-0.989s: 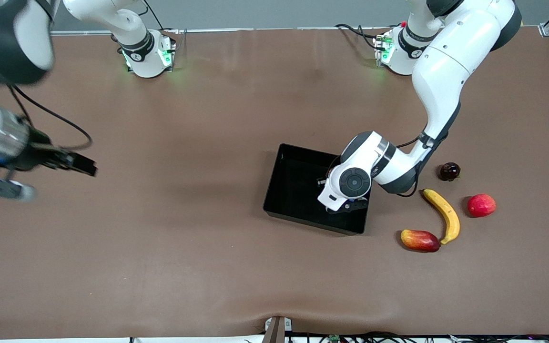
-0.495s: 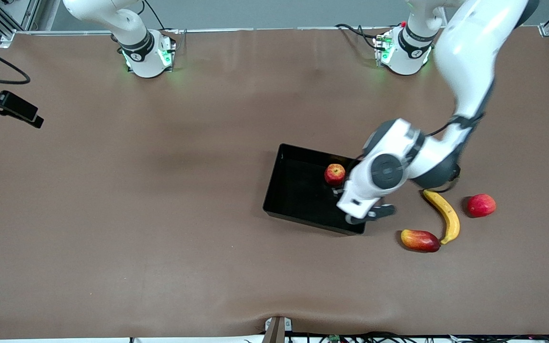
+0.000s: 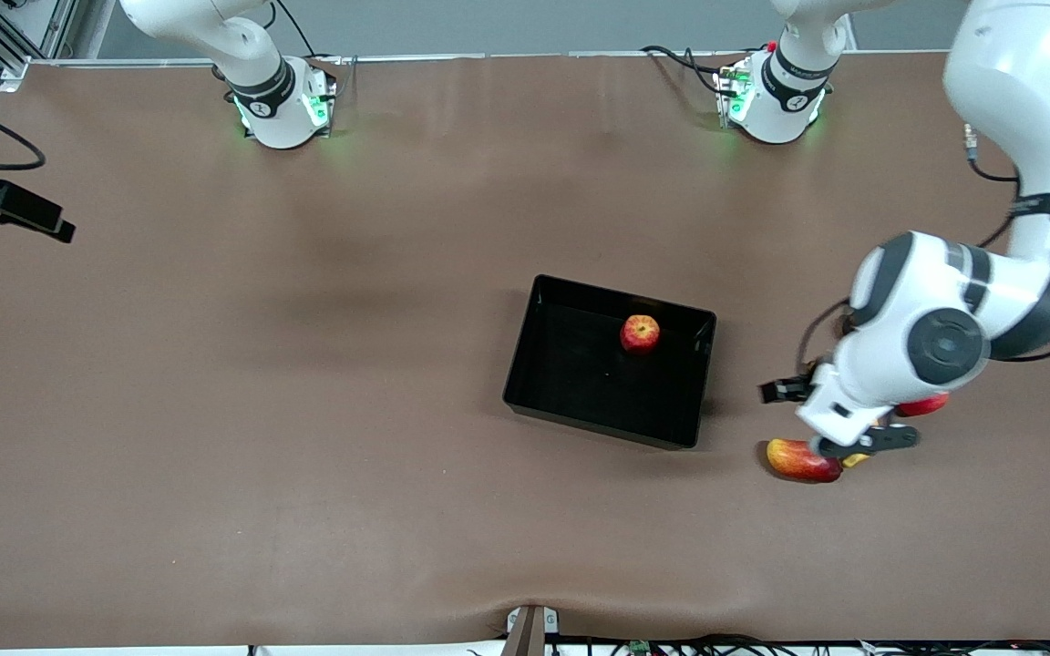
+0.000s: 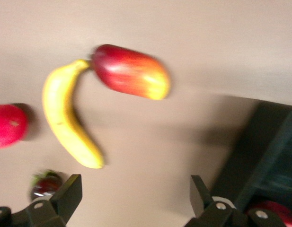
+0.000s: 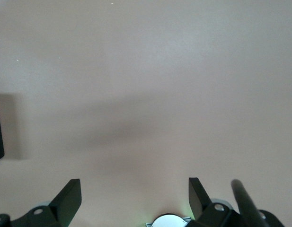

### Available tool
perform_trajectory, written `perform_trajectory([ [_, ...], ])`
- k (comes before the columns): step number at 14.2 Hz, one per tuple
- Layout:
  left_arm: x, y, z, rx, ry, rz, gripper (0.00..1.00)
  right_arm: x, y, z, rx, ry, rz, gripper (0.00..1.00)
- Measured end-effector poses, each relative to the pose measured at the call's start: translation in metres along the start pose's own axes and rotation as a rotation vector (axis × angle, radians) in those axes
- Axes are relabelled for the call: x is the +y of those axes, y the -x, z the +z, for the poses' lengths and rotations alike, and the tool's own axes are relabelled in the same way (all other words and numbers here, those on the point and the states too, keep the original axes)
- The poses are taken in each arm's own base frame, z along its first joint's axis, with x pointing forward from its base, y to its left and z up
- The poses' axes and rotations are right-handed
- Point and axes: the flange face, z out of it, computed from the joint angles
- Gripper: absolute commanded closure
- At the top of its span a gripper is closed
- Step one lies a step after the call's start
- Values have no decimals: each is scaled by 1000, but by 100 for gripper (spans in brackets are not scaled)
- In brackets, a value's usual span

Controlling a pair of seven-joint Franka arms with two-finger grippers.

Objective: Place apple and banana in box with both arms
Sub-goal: 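Move the left gripper to the yellow banana and grasp it, then lift the banana with the left gripper and carry it over the box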

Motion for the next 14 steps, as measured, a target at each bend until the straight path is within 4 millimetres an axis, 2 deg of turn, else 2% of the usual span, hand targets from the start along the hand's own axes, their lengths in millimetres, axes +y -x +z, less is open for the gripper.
perform_trajectory([
  [3,-47,-7,53,9,-72,-1,0,23,0,0,2,-14,-16,0],
  [5,-77,-10,91,45,-41,7,0,22,-3,3,-1,-18,-29,0],
  [7,-104,-8,123,67,5,13,7,23,-5,4,4,-19,-39,0],
  [9,-120,-6,144,62,31,16,25,22,-5,4,6,-22,-46,0],
  [10,-122,-6,151,58,38,14,45,21,-5,3,7,-21,-49,0],
  [11,-123,-6,155,54,43,13,74,20,-4,2,9,-21,-51,0],
  [12,-122,-5,159,52,45,17,96,19,-4,2,10,-21,-53,0],
  [13,-121,-5,160,53,42,23,100,19,-3,1,10,-20,-53,0],
  [14,-120,-6,160,55,40,28,100,19,-3,1,9,-20,-54,0],
])
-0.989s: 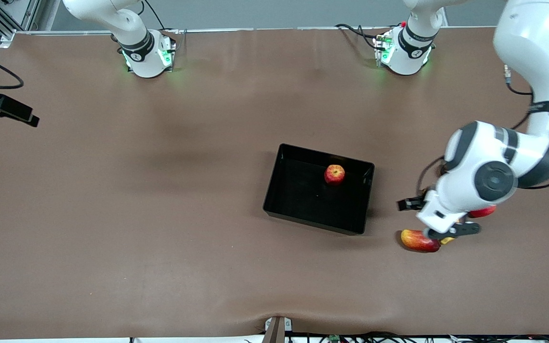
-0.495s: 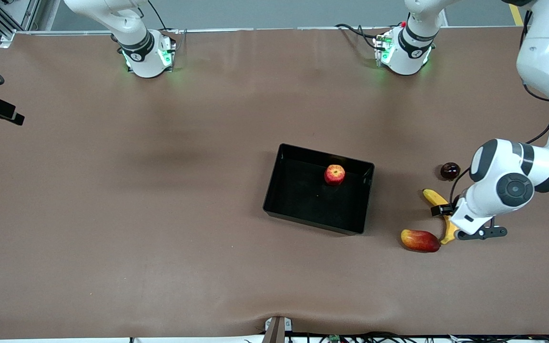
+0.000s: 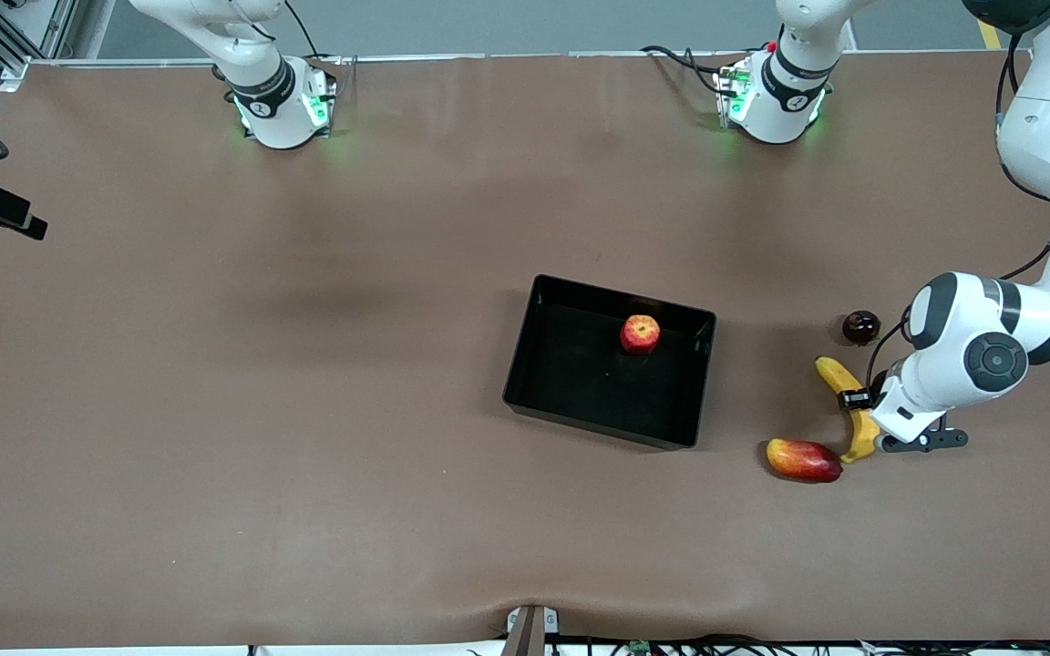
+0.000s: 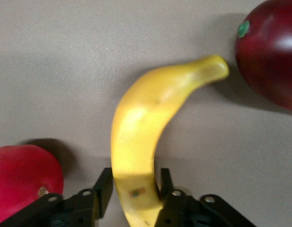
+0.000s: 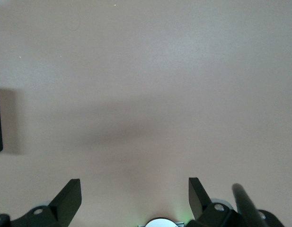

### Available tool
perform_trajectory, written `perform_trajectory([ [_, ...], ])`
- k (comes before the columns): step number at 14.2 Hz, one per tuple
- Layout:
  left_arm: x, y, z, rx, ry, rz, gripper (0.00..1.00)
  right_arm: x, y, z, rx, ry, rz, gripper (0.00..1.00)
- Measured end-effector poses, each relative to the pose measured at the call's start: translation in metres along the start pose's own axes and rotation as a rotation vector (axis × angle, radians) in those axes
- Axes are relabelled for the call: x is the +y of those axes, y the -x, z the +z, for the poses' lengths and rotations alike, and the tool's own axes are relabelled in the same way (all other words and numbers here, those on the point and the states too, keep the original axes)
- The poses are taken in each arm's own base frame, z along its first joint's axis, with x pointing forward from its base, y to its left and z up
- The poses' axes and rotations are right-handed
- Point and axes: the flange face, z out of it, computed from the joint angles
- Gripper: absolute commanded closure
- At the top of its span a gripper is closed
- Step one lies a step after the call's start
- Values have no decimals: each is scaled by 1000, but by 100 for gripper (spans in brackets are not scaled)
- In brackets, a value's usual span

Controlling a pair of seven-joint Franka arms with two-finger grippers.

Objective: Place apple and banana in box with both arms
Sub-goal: 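Lift the banana with the left gripper and carry it over the box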

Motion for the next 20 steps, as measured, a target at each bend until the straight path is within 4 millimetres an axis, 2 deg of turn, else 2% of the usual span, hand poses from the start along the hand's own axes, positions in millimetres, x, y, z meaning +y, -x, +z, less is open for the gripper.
perform_trajectory([
  [3,2,-2,-6,12,-2,5,100,-4,0,-1,7,0,-7,0],
  [5,1,-5,-24,27,-16,4,100,-9,0,-2,15,0,-17,0],
  [6,1,-6,-40,28,-32,6,100,-14,-1,-2,24,0,-25,0],
  [8,11,-3,-85,33,-69,10,100,-19,-3,-5,51,-2,-35,0],
  [10,35,4,-130,35,-72,-11,100,-19,-2,-7,68,-3,-35,0],
  [12,72,14,-162,34,-60,-16,100,-16,3,-6,86,-4,-43,0],
  [13,97,20,-173,40,-46,-13,100,-15,8,-3,93,-5,-50,0],
  [16,177,42,-194,63,-7,-26,100,-18,29,3,76,-3,-73,0],
  [18,242,63,-200,71,10,-19,100,-20,37,4,52,1,-77,0],
  [20,316,85,-205,75,48,-10,100,-16,37,5,47,13,-76,0],
])
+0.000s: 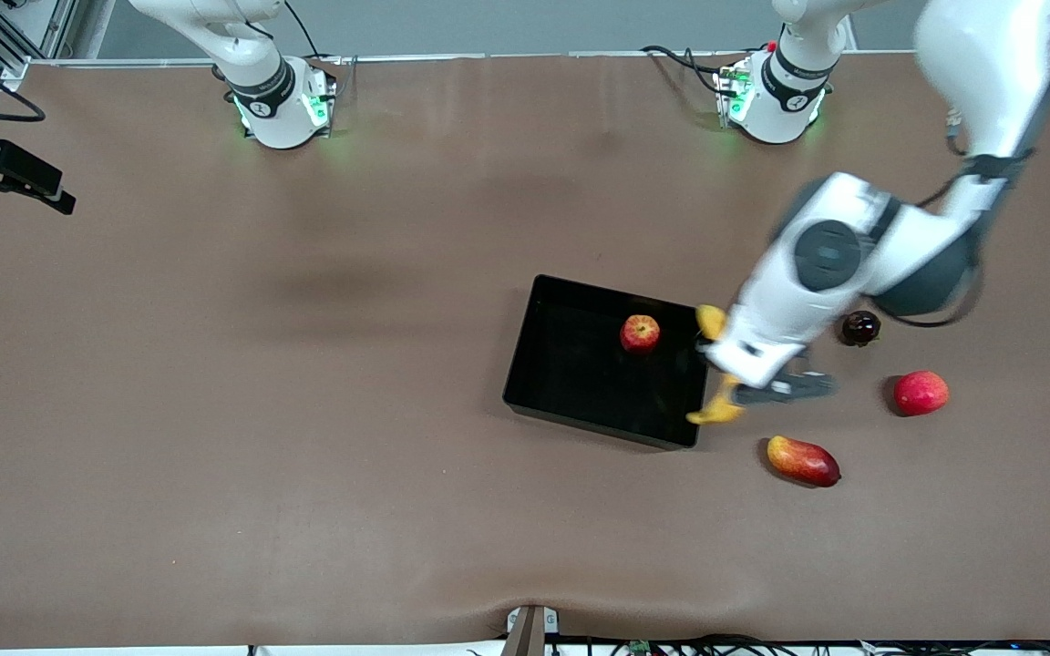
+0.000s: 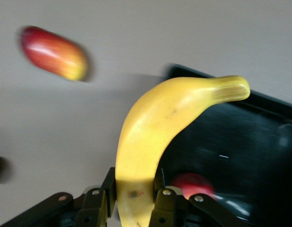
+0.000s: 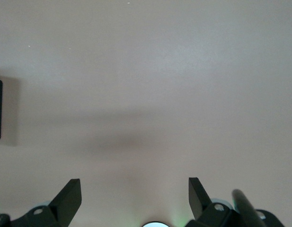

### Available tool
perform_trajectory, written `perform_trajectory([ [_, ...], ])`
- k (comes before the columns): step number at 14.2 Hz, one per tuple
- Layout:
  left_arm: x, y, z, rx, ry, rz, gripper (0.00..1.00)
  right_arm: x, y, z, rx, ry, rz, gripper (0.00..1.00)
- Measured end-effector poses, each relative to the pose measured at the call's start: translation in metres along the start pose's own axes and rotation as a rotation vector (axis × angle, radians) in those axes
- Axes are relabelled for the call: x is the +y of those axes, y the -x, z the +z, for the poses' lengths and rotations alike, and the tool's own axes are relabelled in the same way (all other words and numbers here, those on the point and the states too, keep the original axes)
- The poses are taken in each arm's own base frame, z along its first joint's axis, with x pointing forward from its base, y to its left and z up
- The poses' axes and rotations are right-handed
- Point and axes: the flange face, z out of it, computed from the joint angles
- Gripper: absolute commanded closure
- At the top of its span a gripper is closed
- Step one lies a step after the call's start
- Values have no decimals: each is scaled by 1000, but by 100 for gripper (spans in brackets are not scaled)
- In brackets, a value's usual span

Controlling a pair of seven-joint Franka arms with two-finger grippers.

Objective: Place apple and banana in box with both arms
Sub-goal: 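Lift the banana with the left gripper and carry it over the box, then lower the banana into the box and open the left gripper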

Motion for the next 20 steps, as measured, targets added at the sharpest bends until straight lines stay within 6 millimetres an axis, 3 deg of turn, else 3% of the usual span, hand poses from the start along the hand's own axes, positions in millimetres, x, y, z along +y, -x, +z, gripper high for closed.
perform_trajectory([
  [1,33,12,2,-3,14,2,100,2,0,1,-2,5,-3,0],
  [3,77,27,14,-12,20,18,100,7,1,2,-10,7,1,0],
  [6,109,33,43,-13,-15,47,100,11,1,4,-14,6,7,0],
  [11,142,40,84,-12,-34,26,100,12,1,4,-14,6,9,0],
  [17,151,50,131,-75,-45,40,100,14,1,4,-14,6,13,0],
  [20,158,57,137,-80,-47,37,100,22,1,4,-13,5,23,0],
])
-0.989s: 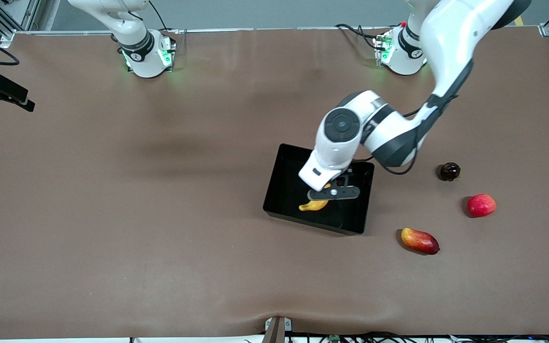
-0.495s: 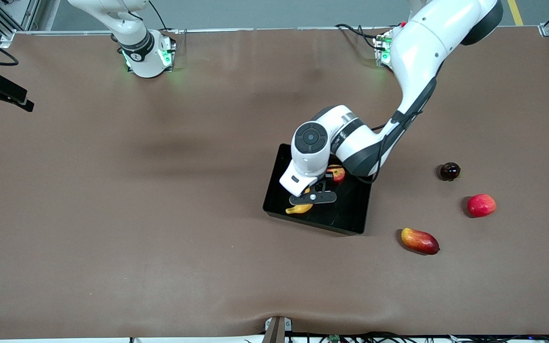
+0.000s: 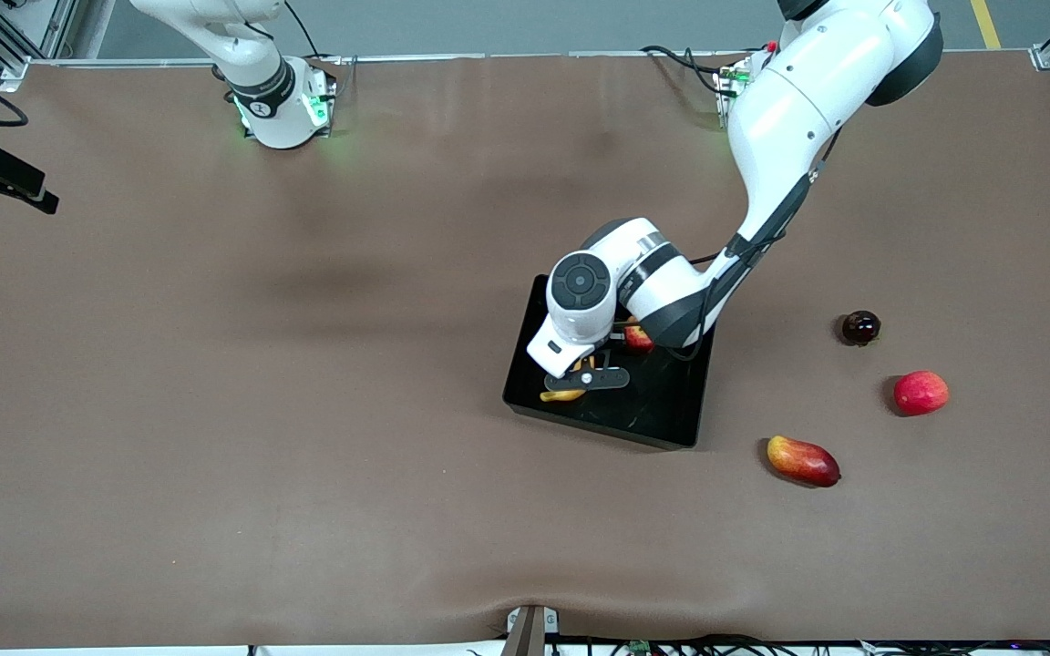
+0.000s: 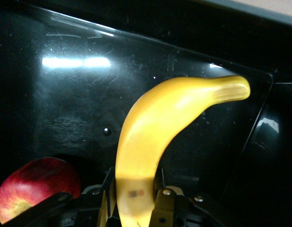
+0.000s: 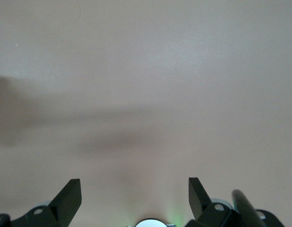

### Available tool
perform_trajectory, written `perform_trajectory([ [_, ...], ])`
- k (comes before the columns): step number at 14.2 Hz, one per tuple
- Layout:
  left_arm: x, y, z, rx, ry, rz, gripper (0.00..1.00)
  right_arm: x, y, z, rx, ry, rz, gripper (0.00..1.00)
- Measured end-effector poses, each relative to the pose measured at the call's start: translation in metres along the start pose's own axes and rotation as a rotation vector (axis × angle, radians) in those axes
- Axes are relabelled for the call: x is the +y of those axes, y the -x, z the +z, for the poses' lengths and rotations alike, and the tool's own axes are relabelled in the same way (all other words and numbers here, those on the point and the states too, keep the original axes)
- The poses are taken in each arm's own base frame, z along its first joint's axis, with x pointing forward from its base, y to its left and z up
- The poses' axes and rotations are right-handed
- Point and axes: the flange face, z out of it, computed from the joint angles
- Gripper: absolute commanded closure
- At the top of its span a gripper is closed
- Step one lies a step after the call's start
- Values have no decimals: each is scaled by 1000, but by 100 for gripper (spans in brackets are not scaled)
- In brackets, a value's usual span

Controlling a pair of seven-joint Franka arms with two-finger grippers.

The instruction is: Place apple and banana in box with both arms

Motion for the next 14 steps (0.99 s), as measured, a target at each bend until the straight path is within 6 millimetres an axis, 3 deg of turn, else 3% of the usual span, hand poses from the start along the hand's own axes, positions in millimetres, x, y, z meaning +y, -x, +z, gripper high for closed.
perform_trajectory([
  [2,5,5,2,-1,-3,-7,99,2,0,0,0,0,-5,0],
  [3,8,7,6,-3,-10,-8,68,2,0,0,1,0,-6,0],
  [4,9,9,12,-3,-23,-11,21,2,0,0,1,0,-7,0],
  [5,9,10,20,1,-42,-14,0,2,0,0,1,0,-8,0],
  [8,4,2,24,21,-62,-26,0,1,0,0,3,0,-10,0],
  [10,-7,-17,1,54,-45,-59,0,0,0,0,3,0,-11,0],
  [12,-46,-47,-50,90,-43,-114,0,0,0,-1,4,0,-12,0],
  [14,-110,-73,-128,83,-13,-140,0,-1,0,-1,4,0,-13,0],
])
